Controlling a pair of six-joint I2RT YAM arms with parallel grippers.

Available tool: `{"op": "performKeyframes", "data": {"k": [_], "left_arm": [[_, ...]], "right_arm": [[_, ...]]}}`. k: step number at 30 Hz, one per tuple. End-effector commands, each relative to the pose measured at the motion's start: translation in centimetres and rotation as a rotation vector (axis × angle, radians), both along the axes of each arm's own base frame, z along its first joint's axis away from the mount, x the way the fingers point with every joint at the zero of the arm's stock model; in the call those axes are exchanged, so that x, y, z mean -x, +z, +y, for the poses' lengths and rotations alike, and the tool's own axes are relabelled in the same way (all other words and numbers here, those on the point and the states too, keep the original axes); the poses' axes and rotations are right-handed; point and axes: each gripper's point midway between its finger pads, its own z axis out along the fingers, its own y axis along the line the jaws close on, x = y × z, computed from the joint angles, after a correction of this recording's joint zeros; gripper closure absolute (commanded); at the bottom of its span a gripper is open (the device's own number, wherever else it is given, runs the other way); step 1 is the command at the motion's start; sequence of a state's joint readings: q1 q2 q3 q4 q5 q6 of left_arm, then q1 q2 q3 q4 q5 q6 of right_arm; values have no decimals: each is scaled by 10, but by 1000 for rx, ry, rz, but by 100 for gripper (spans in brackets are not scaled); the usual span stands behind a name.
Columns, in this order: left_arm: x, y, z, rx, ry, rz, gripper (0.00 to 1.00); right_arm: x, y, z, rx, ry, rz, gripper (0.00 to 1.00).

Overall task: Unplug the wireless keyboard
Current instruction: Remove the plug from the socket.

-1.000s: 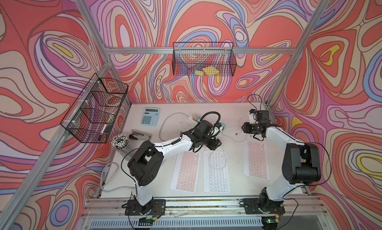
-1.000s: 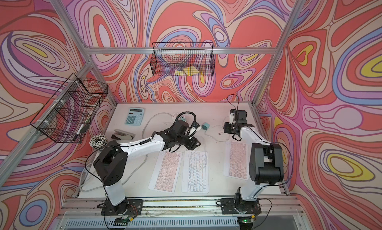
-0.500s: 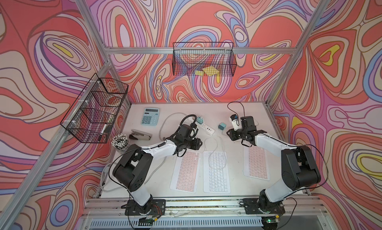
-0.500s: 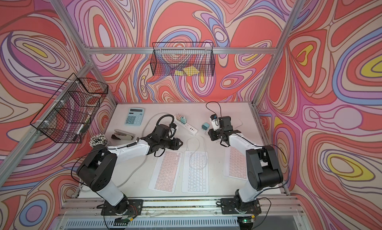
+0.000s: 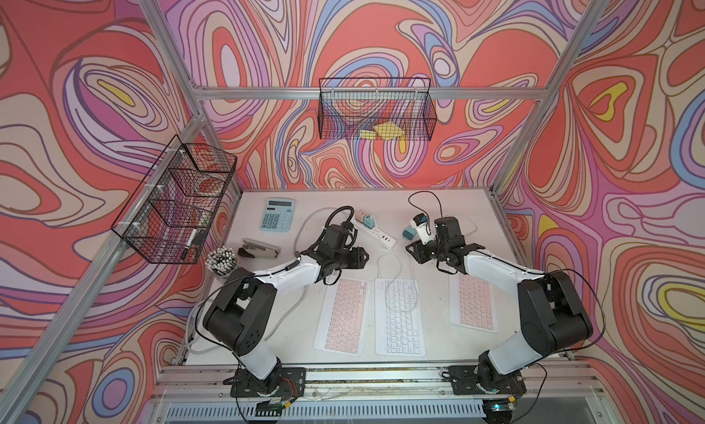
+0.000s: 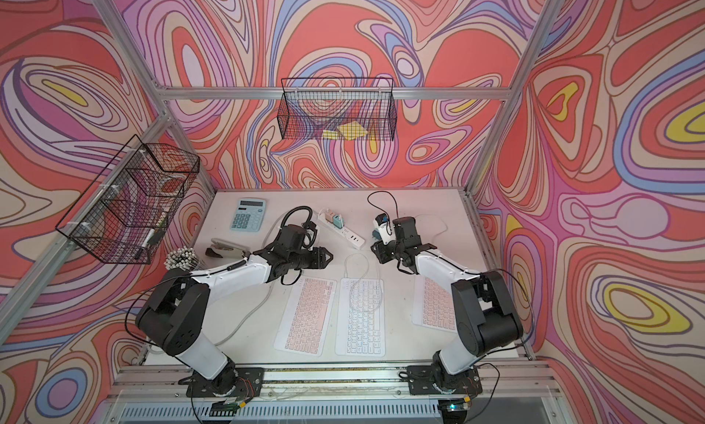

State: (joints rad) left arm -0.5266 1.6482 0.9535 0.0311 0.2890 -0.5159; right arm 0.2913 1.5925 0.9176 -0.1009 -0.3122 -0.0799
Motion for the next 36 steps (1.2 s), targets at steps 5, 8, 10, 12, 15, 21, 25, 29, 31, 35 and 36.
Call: {"op": "performKeyframes", "data": {"k": [5, 8, 10, 12, 15, 21, 25, 29, 31, 35, 36], "left_arm": [[-33, 16, 13, 89, 121, 53, 49], [-41, 19, 12, 98, 140, 66, 49], [-48, 19, 10, 107, 154, 78, 49], [-57, 19, 10, 113, 174, 89, 49], [-69, 17, 13, 115, 203, 103, 49], [-95, 12, 23, 173, 274, 129, 50], [-112, 13, 26, 223, 293, 140, 53], [-122, 12, 22, 228, 286, 147, 55], [-124, 9, 17, 247, 283, 161, 55], [-130, 6, 14, 275, 296, 181, 56], [-130, 5, 12, 280, 298, 186, 57]], "right_arm": [[-8, 3, 30, -75, 92, 6, 66], [-18, 8, 35, -91, 90, -6, 66], [-26, 9, 40, -114, 91, -7, 67], [-33, 10, 47, -144, 101, -8, 67], [-45, 7, 55, -176, 103, -14, 67], [-62, 11, 69, -161, 141, -48, 67], [-74, 6, 79, -117, 173, -45, 67], [-81, 4, 84, -88, 204, -61, 66], [-85, 0, 86, -71, 220, -63, 66], [-94, -6, 90, -45, 244, -65, 64], [-96, -7, 92, -44, 252, -68, 64]]}}
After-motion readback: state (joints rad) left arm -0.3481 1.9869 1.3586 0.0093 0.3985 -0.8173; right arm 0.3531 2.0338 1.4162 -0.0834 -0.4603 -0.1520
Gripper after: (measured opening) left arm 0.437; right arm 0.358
